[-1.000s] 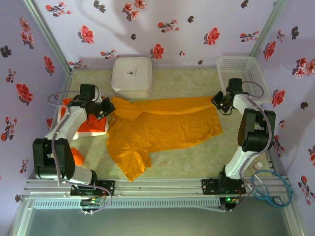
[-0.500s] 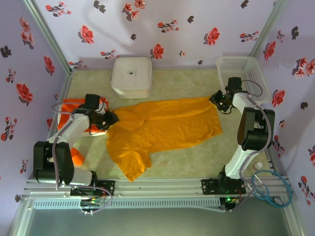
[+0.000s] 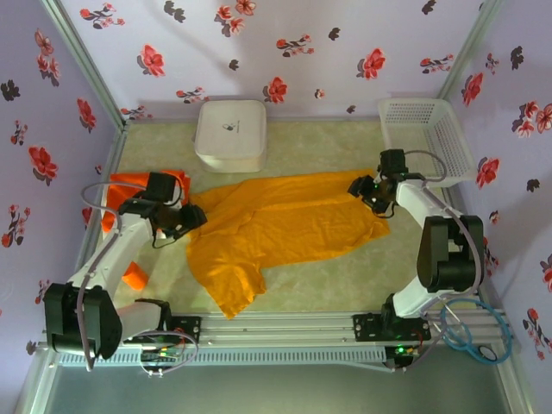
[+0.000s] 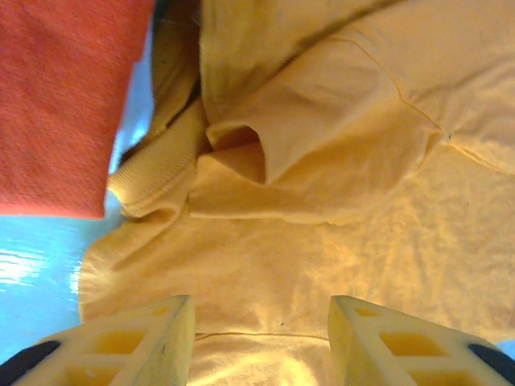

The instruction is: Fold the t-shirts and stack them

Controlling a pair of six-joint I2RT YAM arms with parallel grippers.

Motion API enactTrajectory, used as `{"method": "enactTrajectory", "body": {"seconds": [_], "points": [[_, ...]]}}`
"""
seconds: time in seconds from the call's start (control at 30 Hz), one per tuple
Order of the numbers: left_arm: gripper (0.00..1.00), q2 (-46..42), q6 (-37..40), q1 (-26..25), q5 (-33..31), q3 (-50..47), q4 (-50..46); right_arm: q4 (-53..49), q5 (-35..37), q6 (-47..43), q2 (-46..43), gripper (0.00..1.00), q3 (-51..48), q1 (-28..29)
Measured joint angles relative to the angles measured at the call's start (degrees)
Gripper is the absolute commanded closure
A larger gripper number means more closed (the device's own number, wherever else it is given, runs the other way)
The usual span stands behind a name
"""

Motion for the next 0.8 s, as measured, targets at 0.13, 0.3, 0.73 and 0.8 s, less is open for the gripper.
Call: {"method": "enactTrajectory", "body": {"seconds": [0.13,0.3,0.73,0.8], "points": [[0.53,0.00,0.02,-1.18,-0.09,-1.31,0.33,-0.11,1.53,-0.13,0.96,0.44,-3.89,-0.02],[0.53,0.00,0.44,-1.18,-1.31,-1.33,0.15,-1.11,3.17,-0.42,0.76,0.47,-8.61,-0.02],[0.56,8.07,5.57,2.08,-3.02,10.88,-0.48,-7.32,11.76,-1.49,-6.80,0.51,-14.38,-5.29],[0.58,10.54,6.05,2.49,-3.04,12.85,0.22,-8.68,12.94,-1.99,-8.02,0.51,-14.86,-7.41]]}}
